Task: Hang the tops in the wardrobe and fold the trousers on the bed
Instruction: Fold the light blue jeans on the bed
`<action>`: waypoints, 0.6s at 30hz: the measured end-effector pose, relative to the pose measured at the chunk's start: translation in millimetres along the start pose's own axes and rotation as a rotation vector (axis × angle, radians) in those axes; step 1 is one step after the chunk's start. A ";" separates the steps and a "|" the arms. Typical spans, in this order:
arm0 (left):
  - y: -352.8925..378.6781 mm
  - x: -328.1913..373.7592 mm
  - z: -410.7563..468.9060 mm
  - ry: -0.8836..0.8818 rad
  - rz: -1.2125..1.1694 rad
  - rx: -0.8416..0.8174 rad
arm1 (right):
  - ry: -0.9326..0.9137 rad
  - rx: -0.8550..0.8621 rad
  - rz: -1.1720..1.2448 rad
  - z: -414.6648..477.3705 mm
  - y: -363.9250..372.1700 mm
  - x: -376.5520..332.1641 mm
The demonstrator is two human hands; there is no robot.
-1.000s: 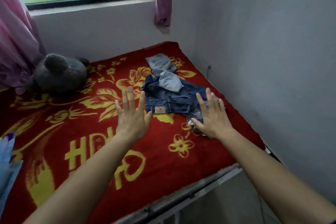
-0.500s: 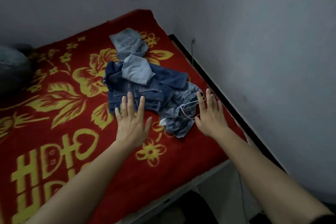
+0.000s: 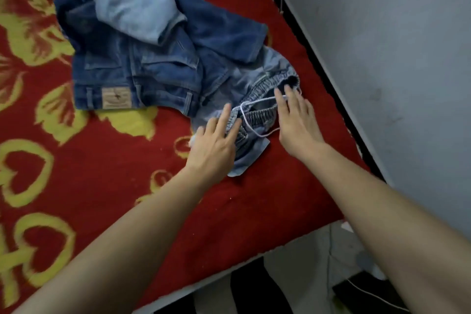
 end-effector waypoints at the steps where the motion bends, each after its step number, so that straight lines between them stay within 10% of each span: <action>1: 14.4 1.3 7.8 0.014 0.030 -0.038 | -0.023 0.035 -0.014 13.1 5.3 -2.6; 5: 66.9 -6.5 6.8 -0.073 0.042 -0.263 | -0.104 -0.085 -0.192 41.3 45.3 -5.7; 18: 69.8 -57.8 -125.0 -0.301 -0.242 0.177 | -0.266 -0.012 0.032 -114.4 95.9 -119.1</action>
Point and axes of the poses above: each hand's wrist, its own z-axis towards the middle knuckle, its own y-axis out of the palm, x = y × z, the point moved 6 cm from there along z, towards the middle knuckle, and after that the axes turned 6 degrees about y, right-handed, at the moved point
